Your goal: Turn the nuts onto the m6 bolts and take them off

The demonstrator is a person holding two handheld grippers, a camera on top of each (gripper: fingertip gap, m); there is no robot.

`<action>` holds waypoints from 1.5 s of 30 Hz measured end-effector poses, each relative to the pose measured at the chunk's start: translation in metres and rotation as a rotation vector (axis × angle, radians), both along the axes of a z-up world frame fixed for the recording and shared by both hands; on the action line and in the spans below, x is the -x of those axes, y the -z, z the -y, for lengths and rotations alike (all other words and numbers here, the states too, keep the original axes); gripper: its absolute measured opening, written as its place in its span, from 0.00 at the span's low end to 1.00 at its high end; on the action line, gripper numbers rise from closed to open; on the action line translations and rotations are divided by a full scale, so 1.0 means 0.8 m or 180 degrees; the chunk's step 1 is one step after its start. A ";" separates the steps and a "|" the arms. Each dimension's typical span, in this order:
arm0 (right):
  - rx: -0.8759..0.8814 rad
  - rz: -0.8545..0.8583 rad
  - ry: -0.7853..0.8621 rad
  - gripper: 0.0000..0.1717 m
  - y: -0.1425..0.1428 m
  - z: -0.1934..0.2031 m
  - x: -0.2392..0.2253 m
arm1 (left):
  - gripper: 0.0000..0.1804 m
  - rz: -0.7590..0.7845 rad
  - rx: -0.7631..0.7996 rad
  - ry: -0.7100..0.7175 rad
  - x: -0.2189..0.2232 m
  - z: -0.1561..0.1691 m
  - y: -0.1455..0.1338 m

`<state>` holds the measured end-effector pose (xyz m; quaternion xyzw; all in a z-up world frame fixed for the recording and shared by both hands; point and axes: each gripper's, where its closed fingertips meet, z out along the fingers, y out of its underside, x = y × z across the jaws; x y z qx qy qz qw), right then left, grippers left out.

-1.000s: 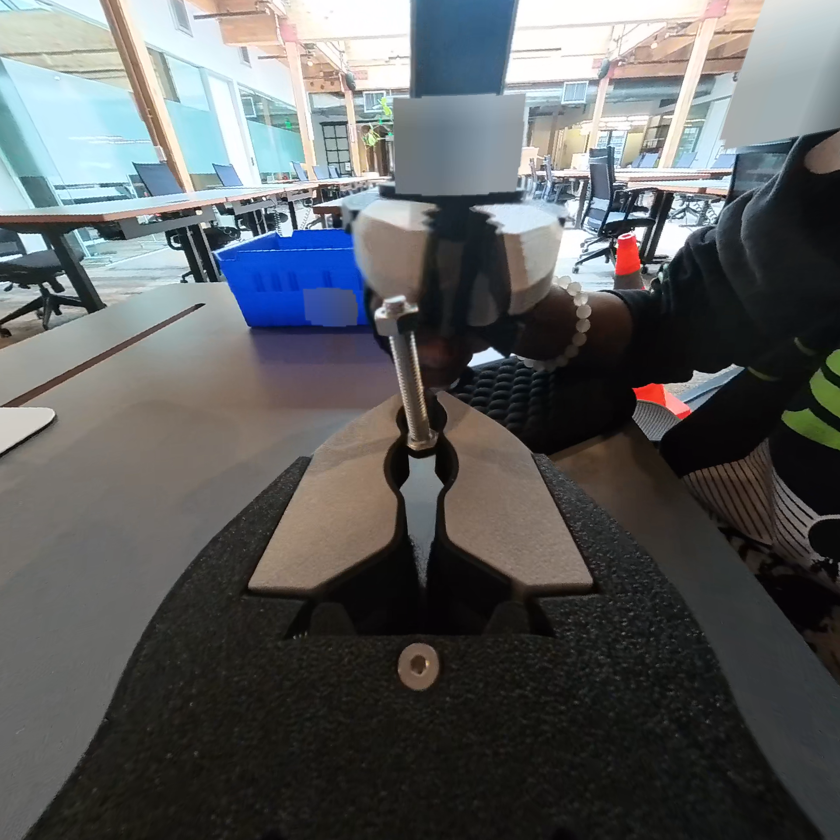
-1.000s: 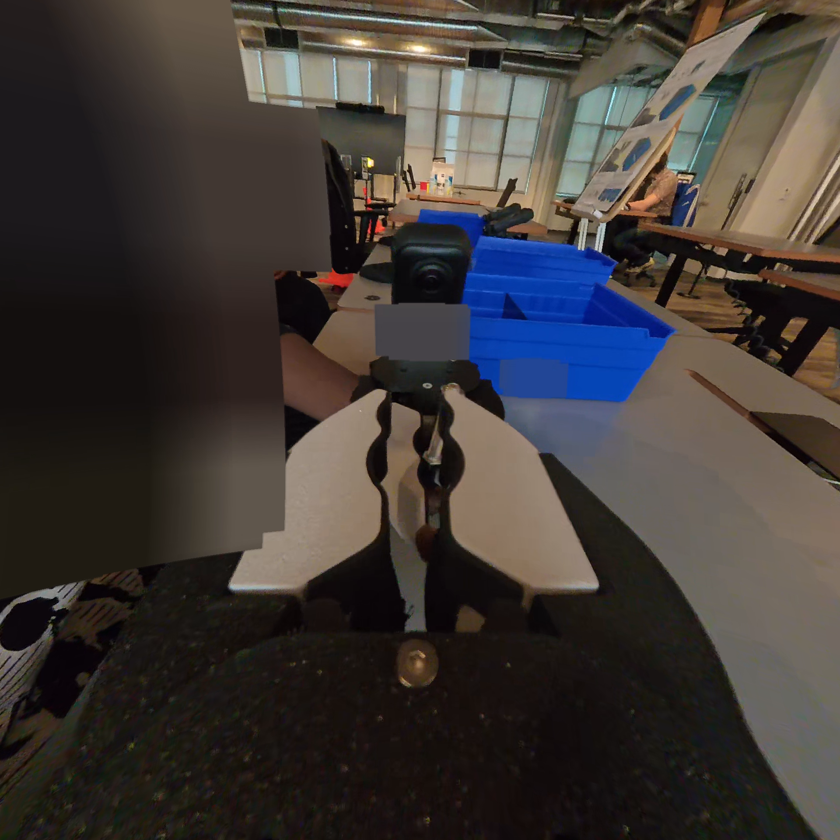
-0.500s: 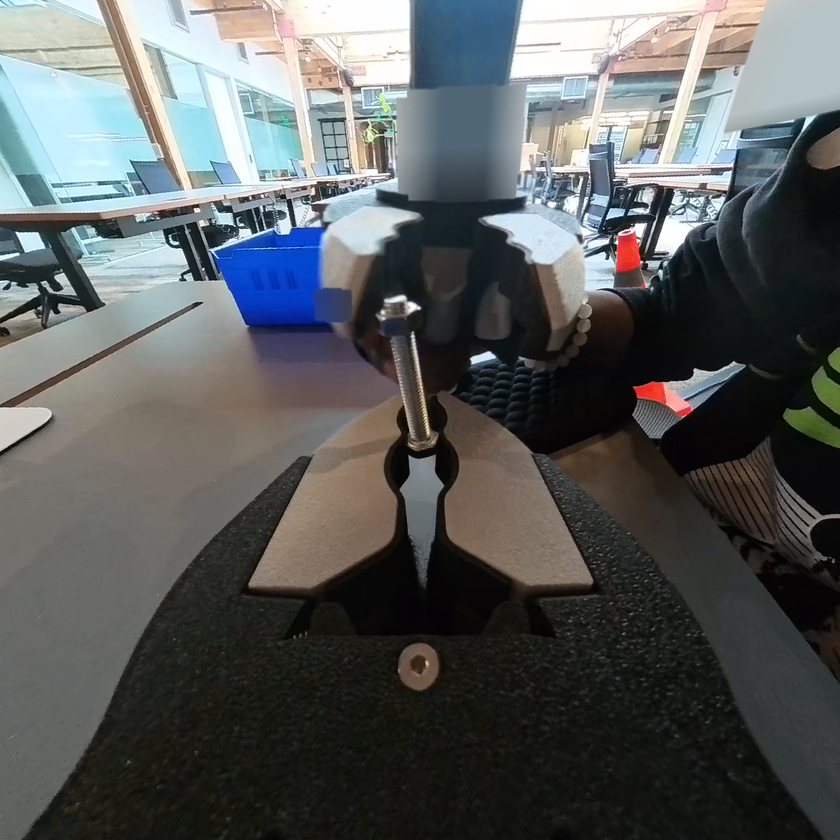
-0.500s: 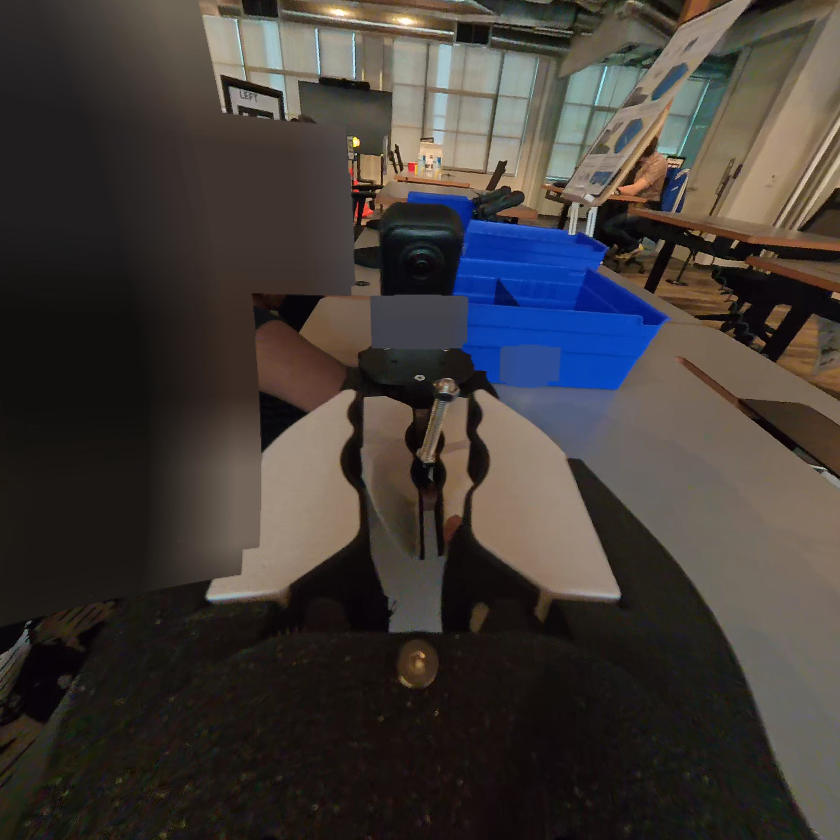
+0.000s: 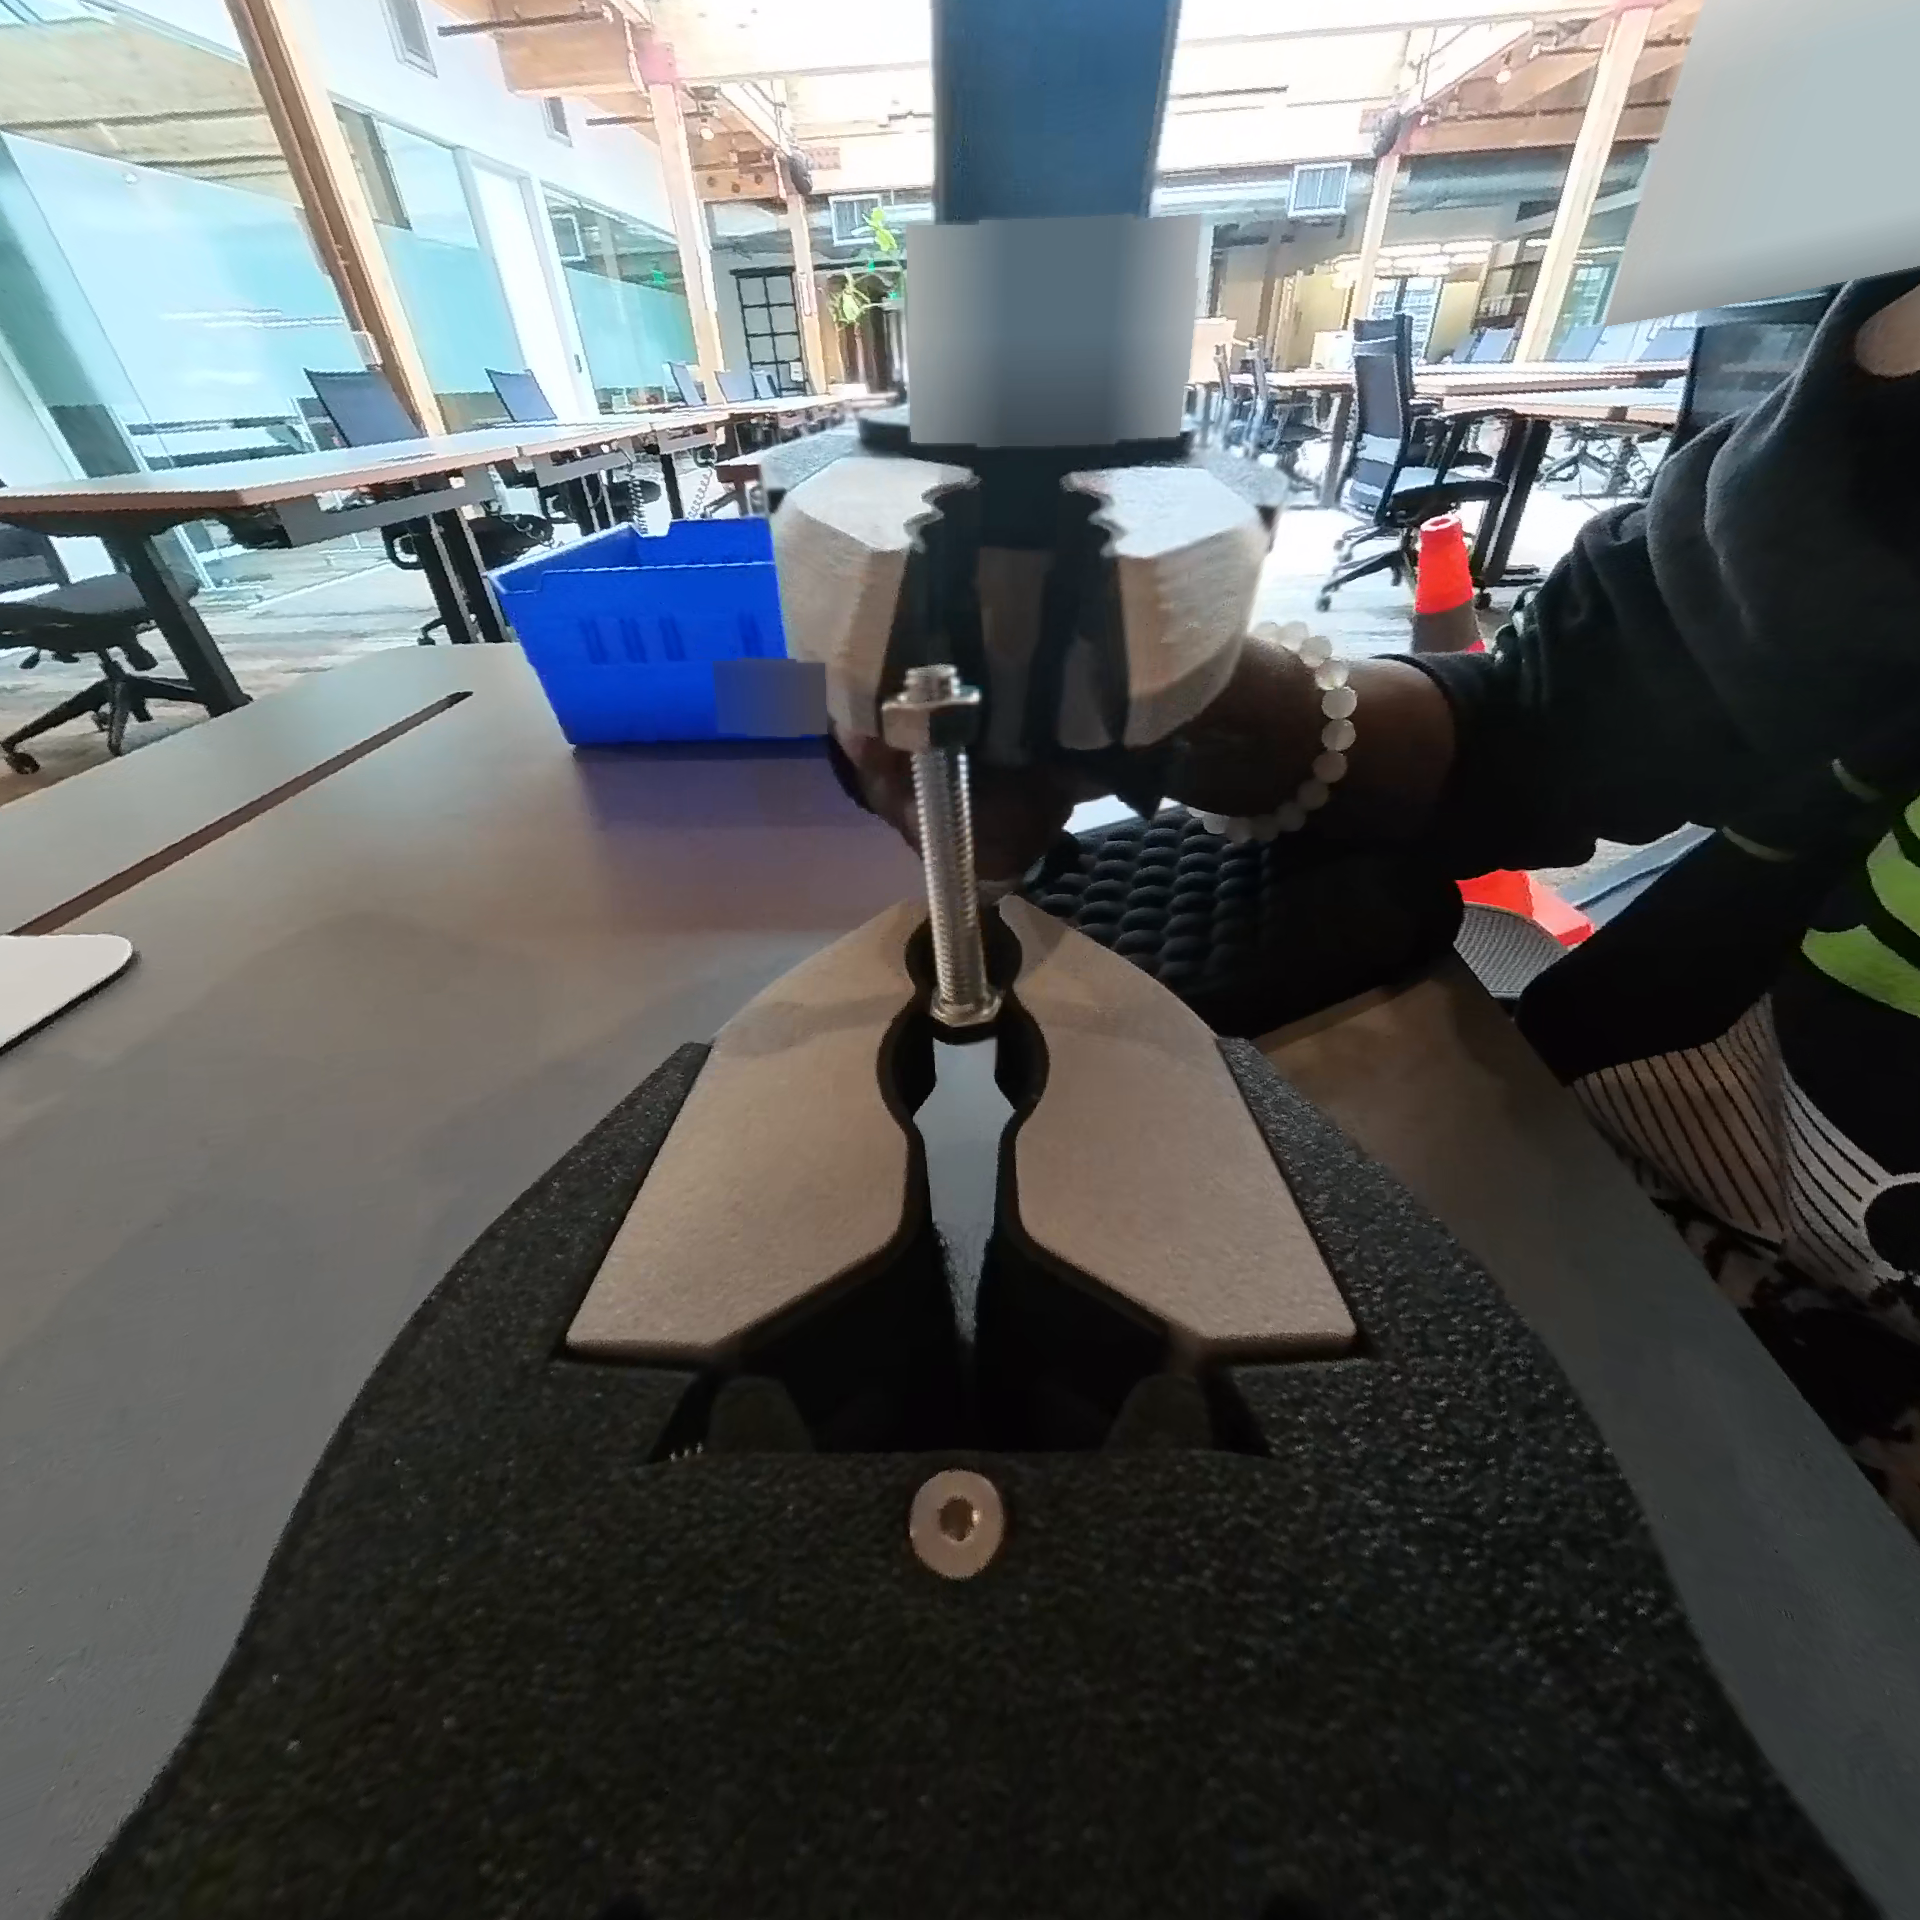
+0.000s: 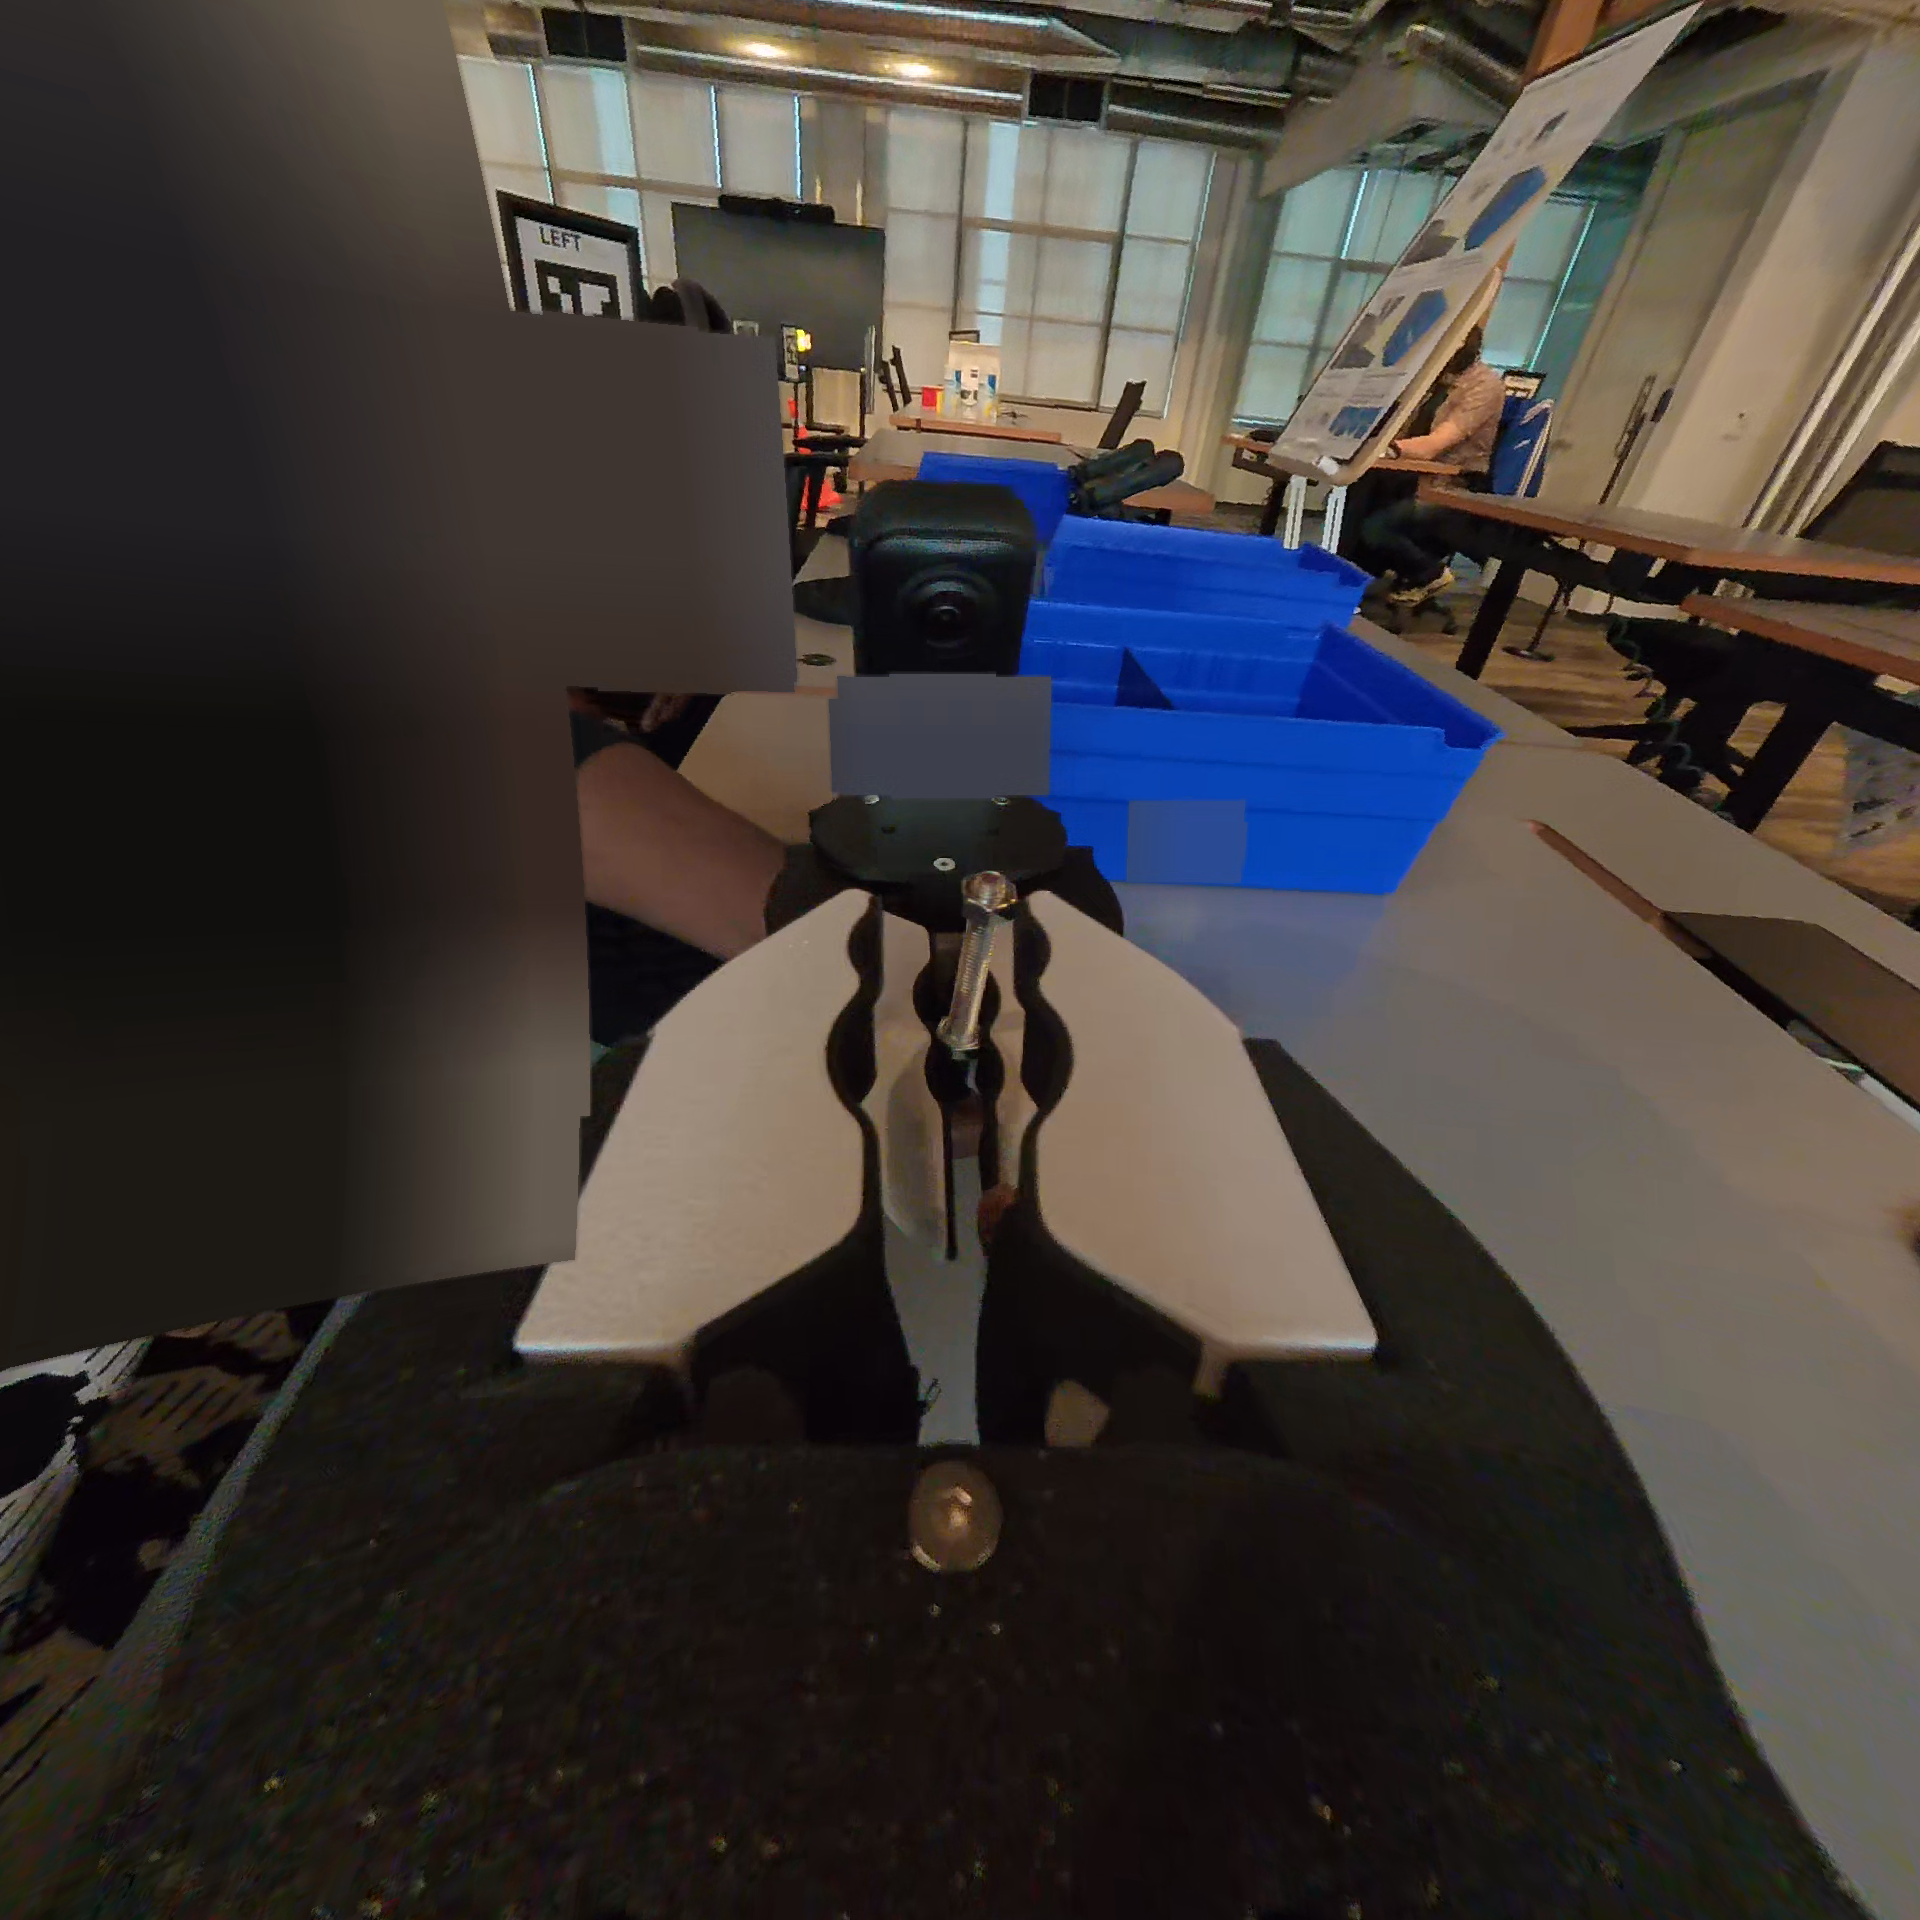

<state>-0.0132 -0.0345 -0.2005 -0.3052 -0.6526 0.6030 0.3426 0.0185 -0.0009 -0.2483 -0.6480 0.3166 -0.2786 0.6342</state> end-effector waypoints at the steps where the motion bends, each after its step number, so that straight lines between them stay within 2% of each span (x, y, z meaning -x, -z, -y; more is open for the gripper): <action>1: 0.0027 0.0008 -0.0004 0.13 0.000 0.000 0.001 | 0.04 -0.0008 0.0005 0.0007 -0.001 0.000 0.001; 7: -0.0011 -0.0019 0.0034 0.17 0.000 0.001 0.002 | 0.04 0.0032 -0.0011 -0.0009 0.001 0.000 -0.002; 12: 0.0013 -0.0024 0.0047 0.13 -0.001 -0.002 0.001 | 0.03 0.0105 -0.0040 -0.0005 0.006 0.001 -0.008; 15: 0.0103 -0.0043 0.0087 0.26 -0.004 -0.001 0.007 | 0.03 0.0051 -0.0029 0.0075 -0.001 0.004 -0.004; 16: 0.0096 -0.0029 0.0067 0.27 -0.003 0.001 0.007 | 0.03 0.0042 -0.0025 0.0094 -0.003 0.005 -0.003; 18: 0.0039 -0.0023 0.0013 0.23 -0.001 0.005 0.005 | 0.03 0.0043 -0.0016 0.0109 -0.003 0.005 -0.003; 21: -0.0017 -0.0103 -0.0034 0.09 -0.005 0.005 -0.002 | 0.03 0.0064 -0.0054 0.0080 0.000 0.005 -0.006; 22: 0.0049 -0.0143 -0.0032 0.08 -0.010 0.003 -0.004 | 0.03 0.0061 -0.0054 0.0070 0.001 0.005 -0.006; 24: 0.0168 -0.0131 -0.0029 0.11 -0.012 0.001 -0.002 | 0.03 0.0039 -0.0049 0.0086 -0.001 0.005 -0.004; 26: 0.0124 -0.0046 0.0012 0.23 -0.005 0.003 0.004 | 0.03 0.0011 -0.0053 0.0095 -0.004 0.005 -0.003; 27: 0.0062 -0.0004 0.0000 0.25 -0.001 0.006 0.005 | 0.03 0.0017 -0.0054 0.0091 -0.004 0.005 -0.003; 33: 0.0031 -0.0021 0.0026 0.13 -0.002 0.002 0.002 | 0.03 0.0006 -0.0086 0.0057 -0.001 0.004 -0.005; 35: 0.0037 -0.0015 0.0026 0.14 -0.001 0.003 0.003 | 0.03 0.0002 -0.0077 0.0070 -0.002 0.004 -0.004; 38: 0.0050 -0.0046 0.0048 0.24 -0.002 0.006 0.006 | 0.03 0.0001 -0.0085 0.0069 -0.001 0.005 -0.005; 39: 0.0038 -0.0029 0.0031 0.24 -0.001 0.007 0.006 | 0.03 -0.0001 -0.0093 0.0063 0.000 0.005 -0.006; 41: 0.0022 -0.0041 0.0026 0.18 -0.002 0.007 0.004 | 0.03 0.0028 -0.0123 0.0031 0.002 0.004 -0.009; 43: 0.0056 -0.0112 -0.0059 0.08 -0.008 0.008 -0.003 | 0.03 0.0088 -0.0145 -0.0019 0.008 0.003 -0.013; 45: 0.0149 -0.0149 -0.0051 0.07 -0.014 0.007 -0.003 | 0.03 0.0063 -0.0161 -0.0043 0.010 0.003 -0.013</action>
